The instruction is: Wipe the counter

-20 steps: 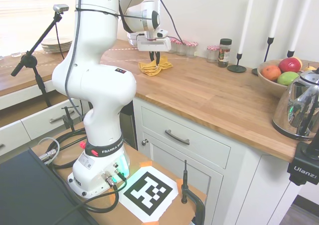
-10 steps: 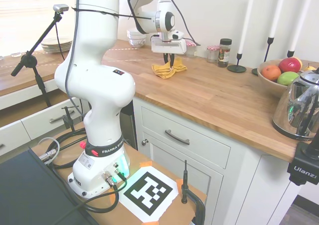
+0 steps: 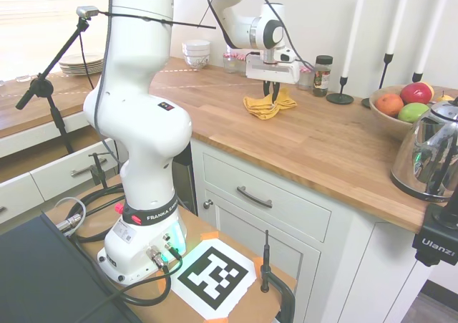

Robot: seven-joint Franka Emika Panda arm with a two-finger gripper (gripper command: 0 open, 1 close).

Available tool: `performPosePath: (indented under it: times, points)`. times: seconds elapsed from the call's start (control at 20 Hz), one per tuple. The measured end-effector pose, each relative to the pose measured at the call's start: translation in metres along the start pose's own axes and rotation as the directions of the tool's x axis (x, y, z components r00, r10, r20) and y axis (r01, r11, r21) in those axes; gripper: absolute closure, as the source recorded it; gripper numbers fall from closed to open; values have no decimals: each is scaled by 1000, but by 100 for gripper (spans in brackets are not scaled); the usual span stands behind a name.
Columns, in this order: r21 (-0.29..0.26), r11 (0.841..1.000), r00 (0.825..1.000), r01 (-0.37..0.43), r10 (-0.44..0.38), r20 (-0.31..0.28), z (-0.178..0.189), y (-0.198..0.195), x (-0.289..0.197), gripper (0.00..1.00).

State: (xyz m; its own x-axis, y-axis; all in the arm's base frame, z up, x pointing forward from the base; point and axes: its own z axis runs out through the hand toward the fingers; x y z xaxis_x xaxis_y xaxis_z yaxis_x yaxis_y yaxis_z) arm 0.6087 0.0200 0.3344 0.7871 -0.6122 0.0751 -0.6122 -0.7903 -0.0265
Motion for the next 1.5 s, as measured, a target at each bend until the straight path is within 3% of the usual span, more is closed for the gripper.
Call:
performPosePath:
  times: [1.0,1.5]
  points:
    - [38,991,992,-129,128,17,1,171,99,100]
    - [38,992,993,-120,119,16,2,178,101,100]
